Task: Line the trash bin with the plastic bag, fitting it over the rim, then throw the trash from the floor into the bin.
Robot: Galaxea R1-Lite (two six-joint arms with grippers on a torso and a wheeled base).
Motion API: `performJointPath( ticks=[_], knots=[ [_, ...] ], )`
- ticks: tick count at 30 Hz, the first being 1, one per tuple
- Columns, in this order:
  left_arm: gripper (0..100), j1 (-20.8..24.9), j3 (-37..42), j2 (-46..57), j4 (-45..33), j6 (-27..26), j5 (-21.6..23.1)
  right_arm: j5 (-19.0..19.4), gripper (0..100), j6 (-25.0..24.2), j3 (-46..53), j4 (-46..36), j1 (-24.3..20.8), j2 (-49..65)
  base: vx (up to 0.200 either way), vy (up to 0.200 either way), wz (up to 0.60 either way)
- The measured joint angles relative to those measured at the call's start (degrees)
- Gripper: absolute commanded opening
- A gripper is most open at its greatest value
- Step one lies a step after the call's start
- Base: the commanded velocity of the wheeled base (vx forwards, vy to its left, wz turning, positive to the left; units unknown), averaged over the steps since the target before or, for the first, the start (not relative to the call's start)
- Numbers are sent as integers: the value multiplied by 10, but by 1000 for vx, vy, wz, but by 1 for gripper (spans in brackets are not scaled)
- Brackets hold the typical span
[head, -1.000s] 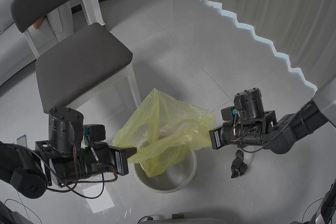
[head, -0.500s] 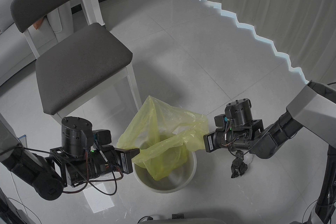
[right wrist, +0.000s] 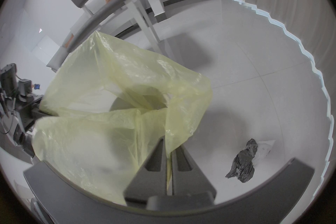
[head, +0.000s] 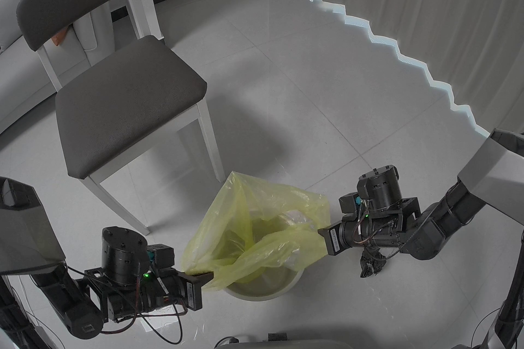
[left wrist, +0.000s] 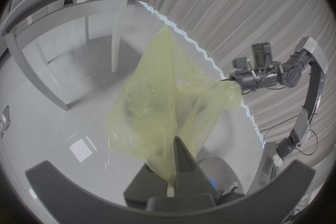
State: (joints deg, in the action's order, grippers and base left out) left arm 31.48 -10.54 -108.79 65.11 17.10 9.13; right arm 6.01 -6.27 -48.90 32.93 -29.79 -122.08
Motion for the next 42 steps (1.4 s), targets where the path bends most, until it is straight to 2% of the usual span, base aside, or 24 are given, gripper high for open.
performJointPath(
  ticks=[5,11,19,24,28,37,42],
  knots=[
    [0,-25,29,2,15,-15,9,1,0,-2,14,-4,-20,24,0,0,0],
    [0,-36,17,-7,17,-15,7,1,0,-3,-15,-7,-30,13,0,0,0],
    [0,-52,-51,-53,27,-10,4,2,0,-3,-112,-37,-2,-37,0,0,0],
    [0,-65,-79,-92,94,-10,3,19,0,-2,-155,-49,22,-66,0,0,0],
    [0,-83,-77,-106,128,-11,4,34,0,-3,-160,-48,35,-75,0,0,0],
    [0,-123,-38,-79,148,-10,27,68,0,-2,-117,27,44,-47,0,0,0],
    [0,-137,-37,-76,152,-10,34,73,0,-1,-115,32,45,-41,0,0,0]
  ],
)
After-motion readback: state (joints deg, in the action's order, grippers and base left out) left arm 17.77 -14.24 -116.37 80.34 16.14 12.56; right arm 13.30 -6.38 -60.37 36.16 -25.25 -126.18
